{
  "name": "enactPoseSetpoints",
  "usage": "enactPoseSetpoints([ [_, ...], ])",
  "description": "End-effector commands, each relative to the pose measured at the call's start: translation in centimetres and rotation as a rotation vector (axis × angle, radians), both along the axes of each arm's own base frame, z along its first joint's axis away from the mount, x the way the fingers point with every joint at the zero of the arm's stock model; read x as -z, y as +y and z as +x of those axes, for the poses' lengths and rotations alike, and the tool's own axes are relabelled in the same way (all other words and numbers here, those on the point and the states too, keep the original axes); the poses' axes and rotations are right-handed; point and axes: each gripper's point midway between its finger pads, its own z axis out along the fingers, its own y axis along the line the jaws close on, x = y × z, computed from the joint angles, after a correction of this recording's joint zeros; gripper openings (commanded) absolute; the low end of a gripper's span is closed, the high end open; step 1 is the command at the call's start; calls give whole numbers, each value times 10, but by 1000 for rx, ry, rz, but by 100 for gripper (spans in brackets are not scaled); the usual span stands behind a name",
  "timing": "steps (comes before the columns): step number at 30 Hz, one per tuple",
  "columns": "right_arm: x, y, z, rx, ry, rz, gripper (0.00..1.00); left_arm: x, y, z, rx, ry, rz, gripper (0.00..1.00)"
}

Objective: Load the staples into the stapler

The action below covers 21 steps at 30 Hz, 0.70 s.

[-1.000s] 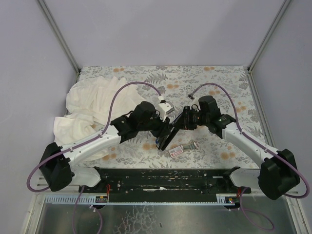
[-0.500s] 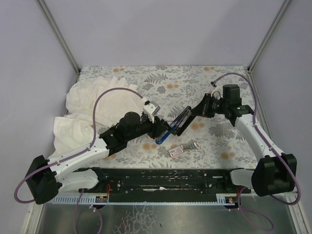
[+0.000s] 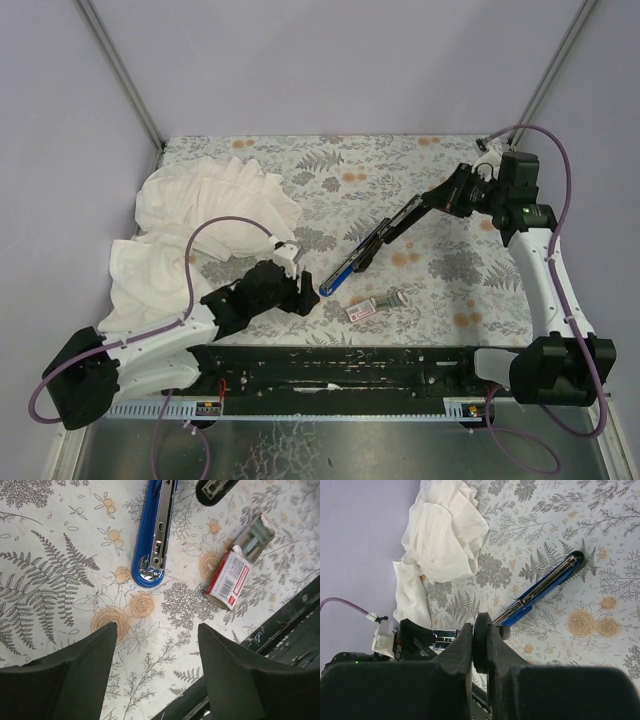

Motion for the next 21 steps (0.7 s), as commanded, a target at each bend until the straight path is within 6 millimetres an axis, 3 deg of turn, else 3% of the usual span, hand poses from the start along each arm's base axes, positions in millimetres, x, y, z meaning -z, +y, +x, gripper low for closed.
enactPoseSetpoints([
  [1, -38, 8, -7, -44, -85, 49, 0, -21, 1, 3, -51, -32, -82, 67],
  [5, -16, 15, -13, -82, -37, 92, 0, -38, -3, 4, -40, -58, -126, 72],
  [13, 24, 27, -32, -154, 48, 184, 0, -71, -35, 4, 41, -62, -268, 73],
  [21, 61, 39, -34, -176, 115, 253, 0, -65, -54, 10, 123, -69, -211, 74],
])
